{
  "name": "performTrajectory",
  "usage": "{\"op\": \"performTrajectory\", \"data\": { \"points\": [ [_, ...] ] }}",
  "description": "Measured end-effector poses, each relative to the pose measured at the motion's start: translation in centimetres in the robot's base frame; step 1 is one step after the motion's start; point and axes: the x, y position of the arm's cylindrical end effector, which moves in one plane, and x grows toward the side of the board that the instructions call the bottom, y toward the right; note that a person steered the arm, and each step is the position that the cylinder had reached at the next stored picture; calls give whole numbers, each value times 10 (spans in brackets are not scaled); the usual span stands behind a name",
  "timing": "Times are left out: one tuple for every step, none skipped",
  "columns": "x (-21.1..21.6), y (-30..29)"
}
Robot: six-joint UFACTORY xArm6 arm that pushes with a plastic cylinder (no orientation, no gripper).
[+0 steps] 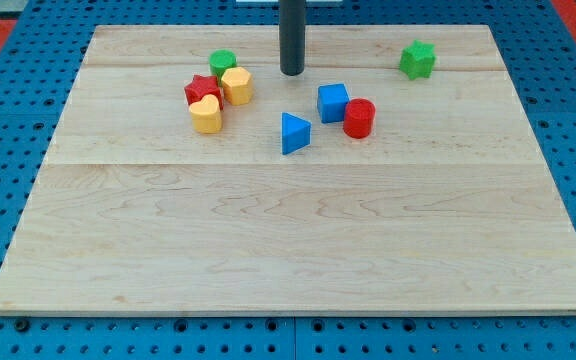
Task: Push both the green blocks towards the top right of the board
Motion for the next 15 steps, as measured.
{"op": "performTrajectory", "data": {
  "points": [
    [6,-11],
    [26,-77],
    [22,-132],
    [9,-153],
    [-16,-131],
    [-6,-60],
    [-3,-4],
    [22,-23],
    [17,9],
    [13,70],
    [11,77],
    [-9,35],
    [-23,46],
    [-23,77],
    [-23,99]
  ]
}}
